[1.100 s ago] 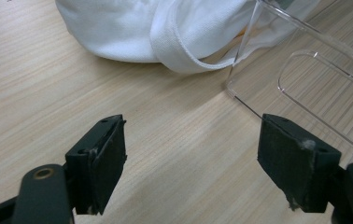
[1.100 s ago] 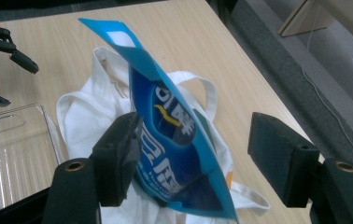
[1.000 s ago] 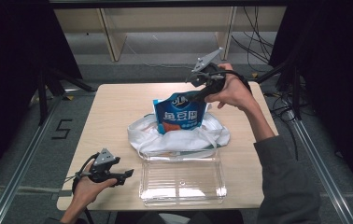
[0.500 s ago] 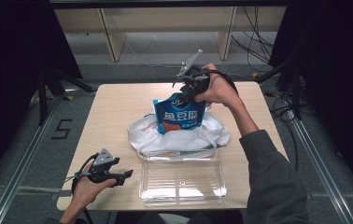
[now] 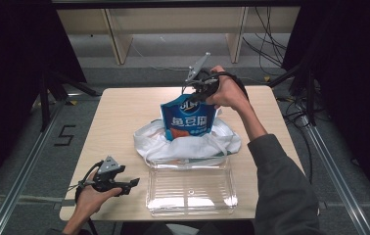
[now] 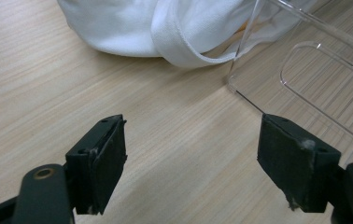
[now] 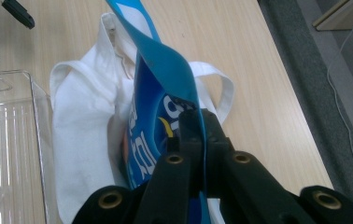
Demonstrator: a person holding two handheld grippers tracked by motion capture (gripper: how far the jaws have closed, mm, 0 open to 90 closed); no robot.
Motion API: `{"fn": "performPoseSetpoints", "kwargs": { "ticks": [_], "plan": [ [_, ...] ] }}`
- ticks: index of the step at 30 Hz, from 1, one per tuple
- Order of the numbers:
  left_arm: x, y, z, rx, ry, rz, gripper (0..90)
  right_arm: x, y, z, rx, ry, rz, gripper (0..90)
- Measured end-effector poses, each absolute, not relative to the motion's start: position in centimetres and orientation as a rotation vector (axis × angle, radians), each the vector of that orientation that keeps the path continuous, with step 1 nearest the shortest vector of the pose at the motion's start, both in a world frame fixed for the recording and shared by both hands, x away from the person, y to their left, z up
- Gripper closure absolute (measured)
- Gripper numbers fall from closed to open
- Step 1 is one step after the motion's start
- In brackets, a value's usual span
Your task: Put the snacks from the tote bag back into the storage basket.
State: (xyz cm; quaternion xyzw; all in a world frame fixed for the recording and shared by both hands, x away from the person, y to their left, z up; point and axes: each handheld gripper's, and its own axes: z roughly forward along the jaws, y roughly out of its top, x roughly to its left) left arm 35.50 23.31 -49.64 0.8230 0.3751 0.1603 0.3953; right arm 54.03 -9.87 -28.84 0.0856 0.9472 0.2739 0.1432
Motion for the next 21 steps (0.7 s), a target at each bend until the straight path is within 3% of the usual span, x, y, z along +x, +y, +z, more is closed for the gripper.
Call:
{"fn": "performPoseSetpoints", "kwargs": {
  "ticks": [12, 21],
  "plan": [
    [35.5, 23.4, -49.7, 2.082, 0.954, 0.405, 23.3, 54.2, -9.6, -28.3, 0.2, 2.731, 0.763, 90.0],
    [35.6, 23.4, -49.8, 2.078, 0.965, 0.419, 23.3, 53.2, -9.7, -25.0, 0.185, 2.675, 0.797, 90.0]
  ]
}}
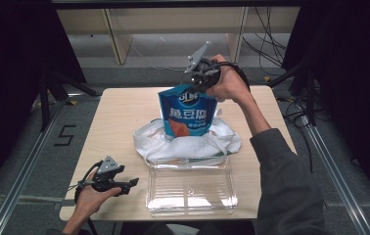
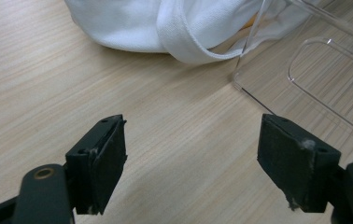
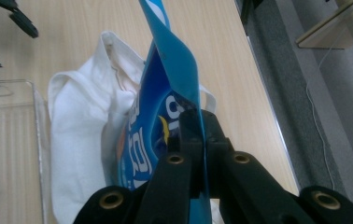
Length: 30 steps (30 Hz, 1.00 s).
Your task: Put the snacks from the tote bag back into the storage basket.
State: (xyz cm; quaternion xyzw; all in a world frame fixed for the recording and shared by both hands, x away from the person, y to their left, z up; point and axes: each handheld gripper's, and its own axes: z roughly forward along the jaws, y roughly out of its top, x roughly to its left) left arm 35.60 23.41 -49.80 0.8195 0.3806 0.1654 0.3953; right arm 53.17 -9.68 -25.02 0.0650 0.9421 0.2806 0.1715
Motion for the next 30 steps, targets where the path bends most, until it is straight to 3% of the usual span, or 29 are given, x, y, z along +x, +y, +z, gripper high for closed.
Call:
{"fn": "performPoseSetpoints", "kwargs": {
  "ticks": [13, 30],
  "plan": [
    [35.7, 23.5, -50.0, 2.088, 0.96, 0.405, 23.2, 50.6, -10.1, -19.8, 0.16, 2.603, 0.8, 90.0],
    [35.5, 23.3, -50.0, 2.072, 0.998, 0.387, 23.1, 46.5, -10.9, -17.8, 0.157, 2.608, 0.822, 90.0]
  ]
}}
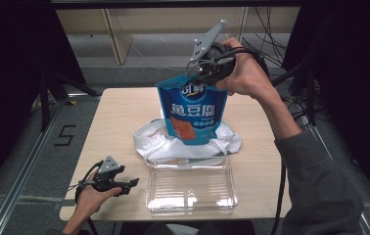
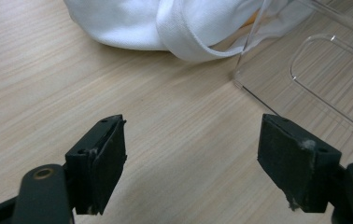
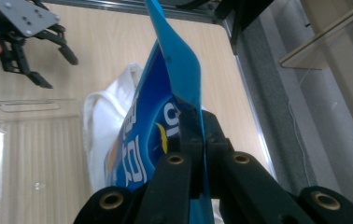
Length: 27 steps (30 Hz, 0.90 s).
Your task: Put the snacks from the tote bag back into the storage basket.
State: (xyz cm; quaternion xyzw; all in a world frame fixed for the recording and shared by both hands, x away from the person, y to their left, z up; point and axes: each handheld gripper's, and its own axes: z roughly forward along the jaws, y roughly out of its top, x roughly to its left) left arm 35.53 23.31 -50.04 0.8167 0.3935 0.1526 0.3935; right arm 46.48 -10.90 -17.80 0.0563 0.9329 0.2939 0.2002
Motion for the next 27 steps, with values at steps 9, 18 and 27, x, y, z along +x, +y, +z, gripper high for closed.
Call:
{"fn": "performPoseSetpoints", "kwargs": {
  "ticks": [9, 18, 27],
  "plan": [
    [35.6, 23.4, -50.0, 2.058, 1.0, 0.401, 22.9, 43.9, -11.3, -17.2, 0.139, 2.608, 0.842, 90.0],
    [35.5, 23.4, -50.0, 2.04, 1.016, 0.409, 22.9, 41.8, -11.3, -17.4, 0.086, 2.649, 0.855, 90.0],
    [35.7, 23.6, -49.8, 2.057, 0.986, 0.425, 22.9, 40.2, -10.8, -18.8, 0.058, 2.701, 0.86, 90.0]
  ]
}}
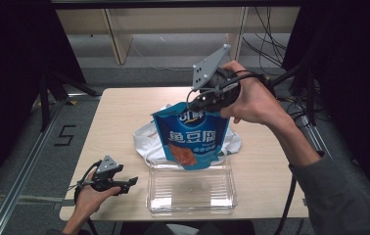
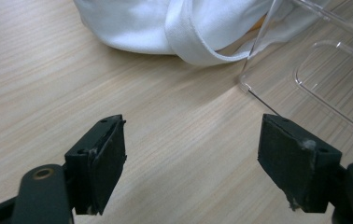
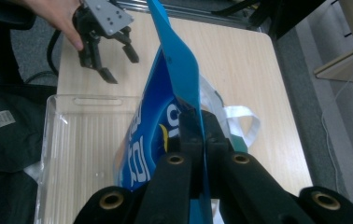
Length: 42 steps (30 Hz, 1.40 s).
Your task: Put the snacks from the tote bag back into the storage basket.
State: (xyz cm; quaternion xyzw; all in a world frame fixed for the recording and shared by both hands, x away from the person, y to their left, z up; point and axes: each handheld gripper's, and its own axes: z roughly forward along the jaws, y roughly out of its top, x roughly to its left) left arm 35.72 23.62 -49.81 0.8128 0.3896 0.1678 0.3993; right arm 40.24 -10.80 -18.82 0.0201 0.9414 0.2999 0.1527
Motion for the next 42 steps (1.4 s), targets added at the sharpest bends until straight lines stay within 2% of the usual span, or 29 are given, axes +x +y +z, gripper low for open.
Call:
{"fn": "performPoseSetpoints", "kwargs": {
  "ticks": [14, 34, 42],
  "plan": [
    [35.6, 23.6, -49.9, 2.037, 1.024, 0.421, 22.9, 39.4, -10.0, -21.1, 0.013, 2.757, 0.864, 90.0],
    [35.6, 23.7, -49.9, 2.06, 0.998, 0.413, 22.7, 40.8, -9.6, -26.7, -0.039, 2.845, 0.915, 90.0],
    [35.6, 23.6, -49.9, 2.048, 1.018, 0.401, 22.7, 41.1, -10.0, -27.8, -0.027, 2.841, 0.906, 90.0]
  ]
}}
